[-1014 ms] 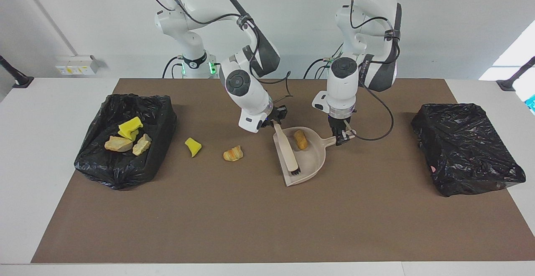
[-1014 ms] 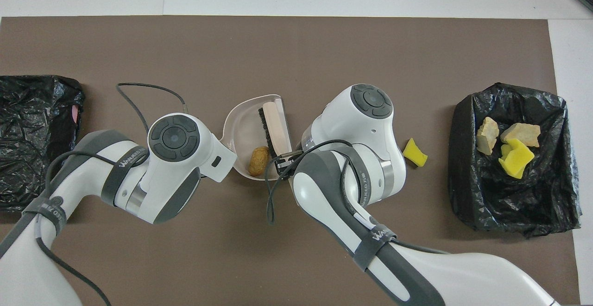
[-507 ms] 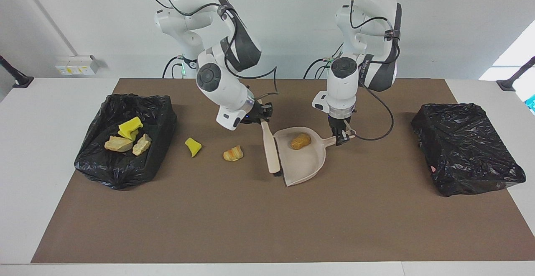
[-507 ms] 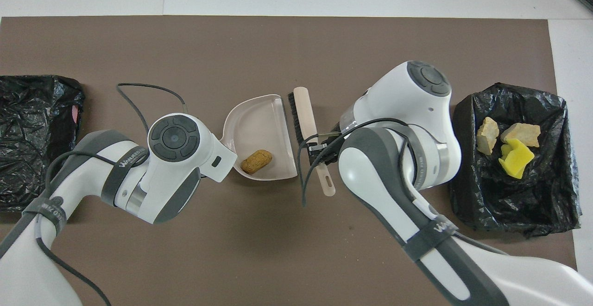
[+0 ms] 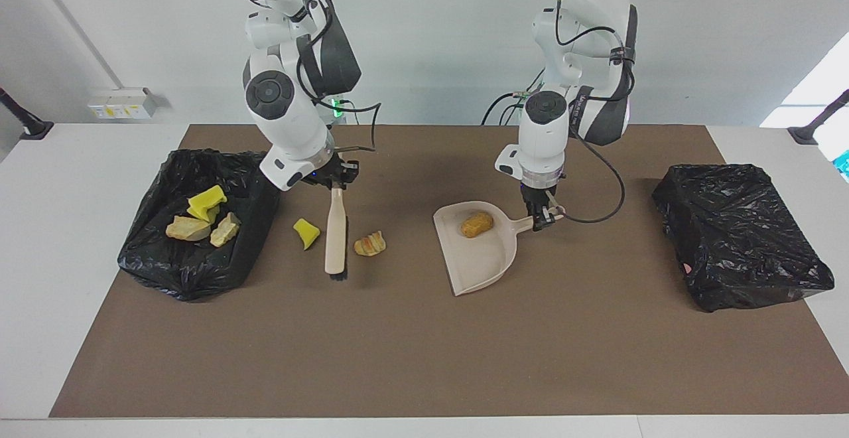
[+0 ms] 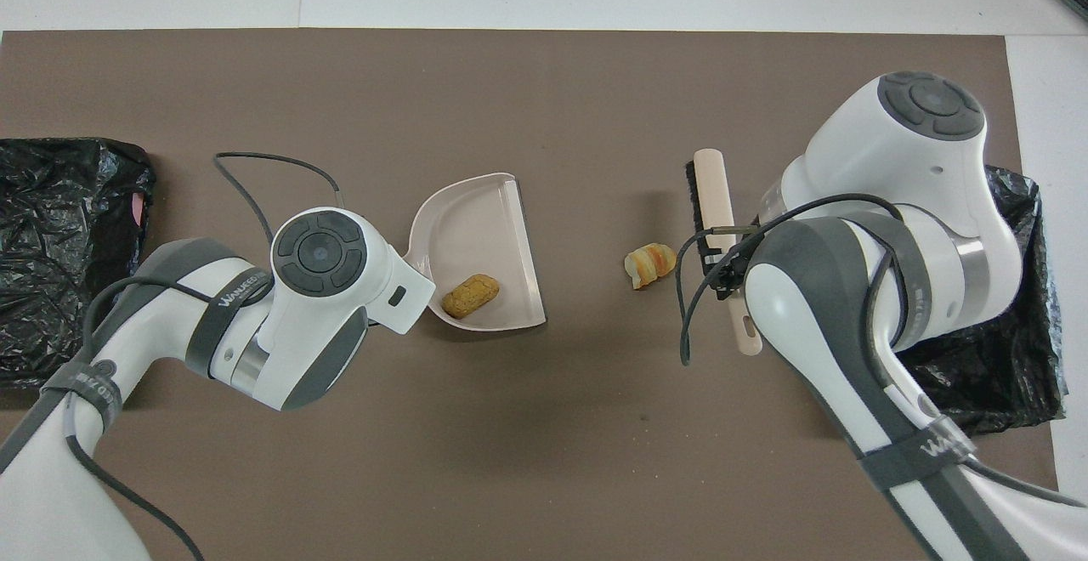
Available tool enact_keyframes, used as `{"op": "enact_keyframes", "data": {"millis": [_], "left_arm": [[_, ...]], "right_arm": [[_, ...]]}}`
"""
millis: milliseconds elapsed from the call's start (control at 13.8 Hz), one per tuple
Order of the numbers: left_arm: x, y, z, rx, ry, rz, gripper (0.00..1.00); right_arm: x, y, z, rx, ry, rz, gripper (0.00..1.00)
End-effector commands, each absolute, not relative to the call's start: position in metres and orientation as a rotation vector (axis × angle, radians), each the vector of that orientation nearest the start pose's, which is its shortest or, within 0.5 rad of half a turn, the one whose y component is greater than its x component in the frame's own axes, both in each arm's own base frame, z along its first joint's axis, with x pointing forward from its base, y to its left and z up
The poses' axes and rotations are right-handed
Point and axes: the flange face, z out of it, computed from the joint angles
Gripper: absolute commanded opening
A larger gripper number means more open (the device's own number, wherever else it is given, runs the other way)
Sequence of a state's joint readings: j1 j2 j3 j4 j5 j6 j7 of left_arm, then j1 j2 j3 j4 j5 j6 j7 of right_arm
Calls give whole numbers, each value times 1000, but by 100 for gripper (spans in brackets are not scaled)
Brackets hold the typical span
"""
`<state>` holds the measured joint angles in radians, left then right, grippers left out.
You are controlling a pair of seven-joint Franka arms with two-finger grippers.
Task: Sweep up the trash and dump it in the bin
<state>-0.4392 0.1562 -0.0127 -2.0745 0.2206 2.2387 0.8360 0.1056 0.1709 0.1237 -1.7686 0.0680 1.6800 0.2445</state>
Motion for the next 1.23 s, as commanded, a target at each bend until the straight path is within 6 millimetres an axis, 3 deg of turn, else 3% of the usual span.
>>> {"op": "enact_keyframes", "data": {"millis": [0, 72, 145, 362, 507, 652, 796, 941, 1086, 1158], "left_arm": [[512, -241, 359, -2251, 1913, 11, 0], [512, -240, 359, -2256, 1907, 10, 0], [512, -240, 359, -2256, 1907, 10, 0], [512, -240, 359, -2256, 1907, 10, 0], [512, -240, 359, -2256, 1907, 10, 0], [512, -240, 359, -2256, 1907, 10, 0], [512, -239, 358, -2257, 1906, 13, 0], [512, -239, 357, -2257, 1907, 15, 0], [512, -239, 357, -2259, 1905, 17, 0], [512, -239, 357, -2258, 1906, 17, 0]], "right_arm": [[547, 81, 434, -3133, 165, 459, 0], [537, 62, 426, -3129, 182, 463, 0], [524, 56, 417, -3132, 160, 439, 0], [472, 48, 384, -3155, 98, 261, 0], [459, 42, 378, -3160, 86, 242, 0], [461, 41, 363, -3174, 51, 214, 0], [467, 53, 351, -3176, 24, 217, 0], [474, 90, 347, -3178, -34, 202, 0], [493, 103, 335, -3168, -53, 241, 0], [500, 111, 338, -3163, -70, 240, 0]]}}
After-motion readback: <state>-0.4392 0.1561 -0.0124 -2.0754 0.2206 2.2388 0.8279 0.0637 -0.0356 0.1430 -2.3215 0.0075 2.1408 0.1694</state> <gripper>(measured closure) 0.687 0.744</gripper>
